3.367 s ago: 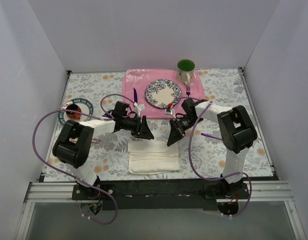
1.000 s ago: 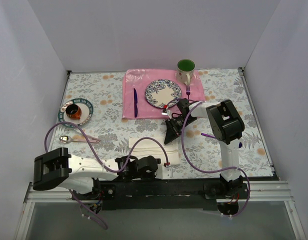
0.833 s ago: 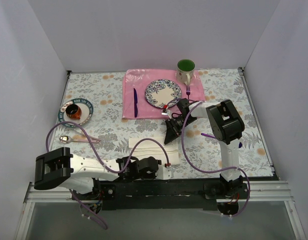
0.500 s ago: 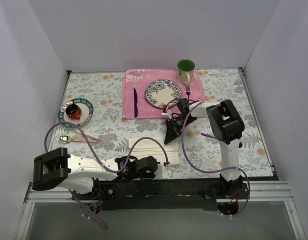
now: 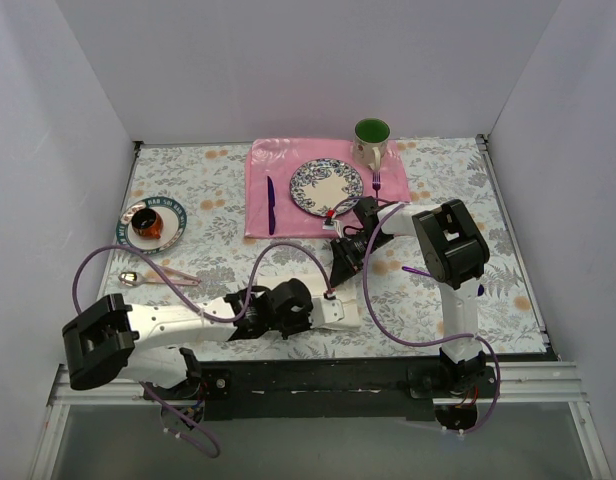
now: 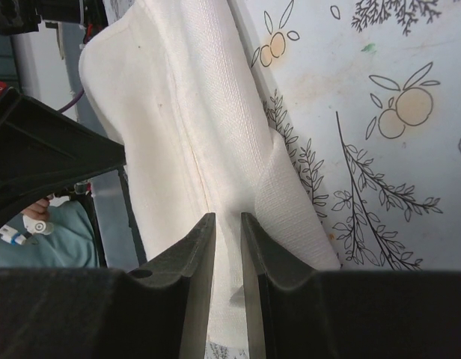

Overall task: Fold the napkin into a case and place the utensils inside
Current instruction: Pick up the 2/3-rectangle-folded napkin from the center of the board, then fold the 2/3-rectangle-folded napkin at the center of the board.

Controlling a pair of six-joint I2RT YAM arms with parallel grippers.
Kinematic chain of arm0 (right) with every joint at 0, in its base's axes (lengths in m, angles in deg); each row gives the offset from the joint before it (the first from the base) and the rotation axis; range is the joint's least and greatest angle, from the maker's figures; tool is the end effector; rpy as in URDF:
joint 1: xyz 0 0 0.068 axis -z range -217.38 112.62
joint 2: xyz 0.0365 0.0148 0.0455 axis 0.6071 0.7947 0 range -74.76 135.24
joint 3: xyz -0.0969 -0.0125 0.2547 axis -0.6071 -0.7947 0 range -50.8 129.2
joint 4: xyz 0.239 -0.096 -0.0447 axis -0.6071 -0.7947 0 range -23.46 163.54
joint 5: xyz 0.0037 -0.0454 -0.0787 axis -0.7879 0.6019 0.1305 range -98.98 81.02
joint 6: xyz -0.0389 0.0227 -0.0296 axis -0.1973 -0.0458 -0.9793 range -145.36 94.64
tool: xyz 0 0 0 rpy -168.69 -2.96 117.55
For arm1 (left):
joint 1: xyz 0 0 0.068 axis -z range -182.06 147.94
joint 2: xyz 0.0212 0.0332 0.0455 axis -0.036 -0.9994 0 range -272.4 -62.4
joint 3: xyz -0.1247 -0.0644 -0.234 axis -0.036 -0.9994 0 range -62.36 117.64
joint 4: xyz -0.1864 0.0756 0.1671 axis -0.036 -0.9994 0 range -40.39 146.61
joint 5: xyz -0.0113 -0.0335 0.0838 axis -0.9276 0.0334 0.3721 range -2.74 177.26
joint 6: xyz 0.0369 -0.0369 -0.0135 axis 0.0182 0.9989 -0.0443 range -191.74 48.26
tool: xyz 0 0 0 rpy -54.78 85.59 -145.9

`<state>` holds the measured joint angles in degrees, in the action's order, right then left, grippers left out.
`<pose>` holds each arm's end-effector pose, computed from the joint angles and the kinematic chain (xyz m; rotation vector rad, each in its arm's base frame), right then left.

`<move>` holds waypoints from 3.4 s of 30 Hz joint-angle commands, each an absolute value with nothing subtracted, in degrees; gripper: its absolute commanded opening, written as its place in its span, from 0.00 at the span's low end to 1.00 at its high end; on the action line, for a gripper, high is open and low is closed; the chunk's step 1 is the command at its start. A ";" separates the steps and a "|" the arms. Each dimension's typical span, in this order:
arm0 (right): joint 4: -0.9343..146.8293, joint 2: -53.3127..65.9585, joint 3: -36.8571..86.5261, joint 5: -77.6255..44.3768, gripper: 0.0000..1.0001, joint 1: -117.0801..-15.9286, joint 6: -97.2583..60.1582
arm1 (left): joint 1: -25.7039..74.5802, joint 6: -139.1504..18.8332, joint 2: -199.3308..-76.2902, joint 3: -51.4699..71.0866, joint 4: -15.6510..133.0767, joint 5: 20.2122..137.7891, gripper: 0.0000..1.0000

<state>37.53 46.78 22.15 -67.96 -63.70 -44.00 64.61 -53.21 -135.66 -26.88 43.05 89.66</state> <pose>0.3215 0.1932 0.1024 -1.1061 2.4837 1.5421 0.0976 -0.2224 0.1781 1.0268 2.3444 -0.5683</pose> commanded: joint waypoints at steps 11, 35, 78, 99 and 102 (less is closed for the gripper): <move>36.80 46.35 21.01 -60.66 0.29 -63.74 -48.04 | 55.34 -52.23 -132.89 -19.38 39.21 72.32 0.00; 36.10 46.00 20.83 -60.31 0.30 -63.66 -49.18 | 35.38 -48.62 -144.14 -16.66 41.84 58.79 0.00; 33.11 42.57 22.94 -55.83 0.31 -62.87 -48.30 | 30.99 -50.82 -150.64 -11.65 42.10 53.60 0.00; 31.79 42.67 25.57 -55.74 0.31 -62.95 -48.57 | 29.67 -51.17 -156.01 -11.91 44.39 53.43 0.00; 31.53 42.93 25.93 -55.21 0.31 -62.87 -48.66 | 29.49 -50.91 -155.22 -10.51 43.60 52.11 0.00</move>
<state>32.20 42.97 23.81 -58.04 -63.31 -47.30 30.21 -50.83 -156.82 -11.42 42.89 54.16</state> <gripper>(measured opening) 0.305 0.019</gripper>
